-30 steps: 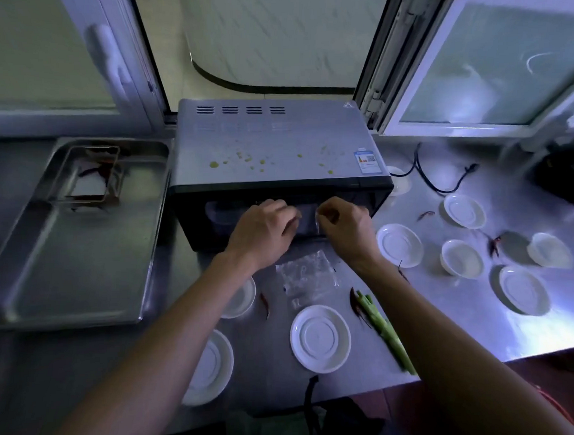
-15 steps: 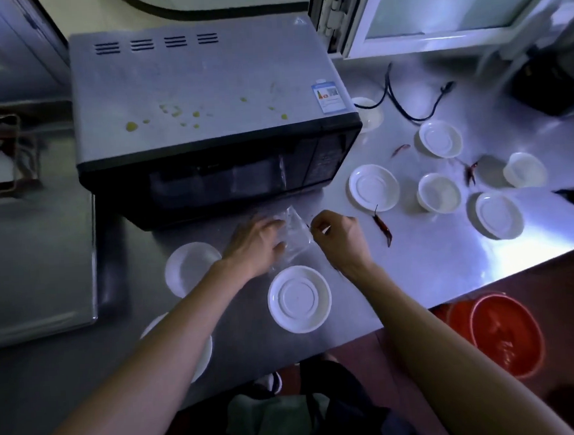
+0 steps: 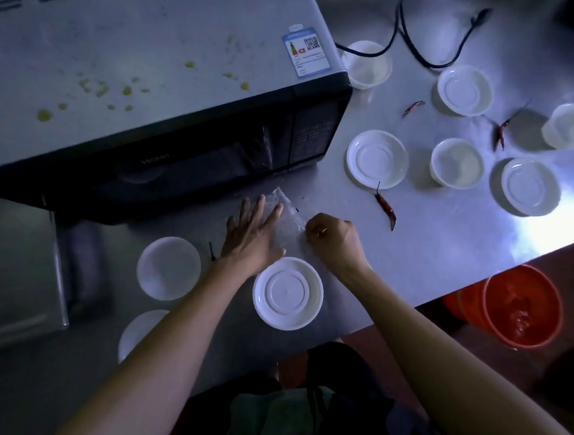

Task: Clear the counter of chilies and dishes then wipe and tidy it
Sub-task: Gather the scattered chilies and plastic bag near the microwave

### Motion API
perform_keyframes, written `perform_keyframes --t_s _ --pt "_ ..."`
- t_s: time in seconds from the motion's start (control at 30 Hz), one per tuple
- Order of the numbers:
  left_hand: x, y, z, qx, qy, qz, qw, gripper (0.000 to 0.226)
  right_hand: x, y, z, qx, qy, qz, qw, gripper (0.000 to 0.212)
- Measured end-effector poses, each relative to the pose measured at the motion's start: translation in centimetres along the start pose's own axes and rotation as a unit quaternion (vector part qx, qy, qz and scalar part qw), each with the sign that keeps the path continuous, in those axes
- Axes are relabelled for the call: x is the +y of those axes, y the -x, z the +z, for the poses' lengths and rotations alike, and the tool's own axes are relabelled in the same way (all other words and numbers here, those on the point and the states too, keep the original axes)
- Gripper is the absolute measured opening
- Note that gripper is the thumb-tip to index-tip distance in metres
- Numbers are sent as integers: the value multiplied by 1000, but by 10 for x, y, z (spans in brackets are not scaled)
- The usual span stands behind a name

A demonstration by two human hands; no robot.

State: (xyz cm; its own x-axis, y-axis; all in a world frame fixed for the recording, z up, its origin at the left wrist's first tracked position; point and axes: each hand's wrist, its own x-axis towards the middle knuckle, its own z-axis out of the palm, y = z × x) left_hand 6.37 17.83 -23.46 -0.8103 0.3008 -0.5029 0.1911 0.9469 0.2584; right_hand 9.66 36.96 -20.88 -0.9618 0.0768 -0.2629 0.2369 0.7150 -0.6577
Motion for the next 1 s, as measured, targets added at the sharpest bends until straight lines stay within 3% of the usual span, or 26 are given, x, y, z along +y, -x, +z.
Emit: perform_keyframes --t_s 0.17,0.37,0.57,0.8,1.0 --pt "7 -8 9 20 -24 -15 999 103 7 -8 0 -31 -4 -6 999 12" --pt "8 -12 9 96 -28 -17 995 97 9 -18 -8 -41 -2 -18 999 10" --pt "15 -15 4 126 -34 -24 991 85 13 -24 -22 -59 3 -28 998 14" --pt "27 -13 -2 131 -12 -59 990 72 26 -28 -33 -76 1 -50 996 17" --pt "36 -5 -7 135 1 -81 988 75 29 -30 -42 -75 1 -53 996 19"
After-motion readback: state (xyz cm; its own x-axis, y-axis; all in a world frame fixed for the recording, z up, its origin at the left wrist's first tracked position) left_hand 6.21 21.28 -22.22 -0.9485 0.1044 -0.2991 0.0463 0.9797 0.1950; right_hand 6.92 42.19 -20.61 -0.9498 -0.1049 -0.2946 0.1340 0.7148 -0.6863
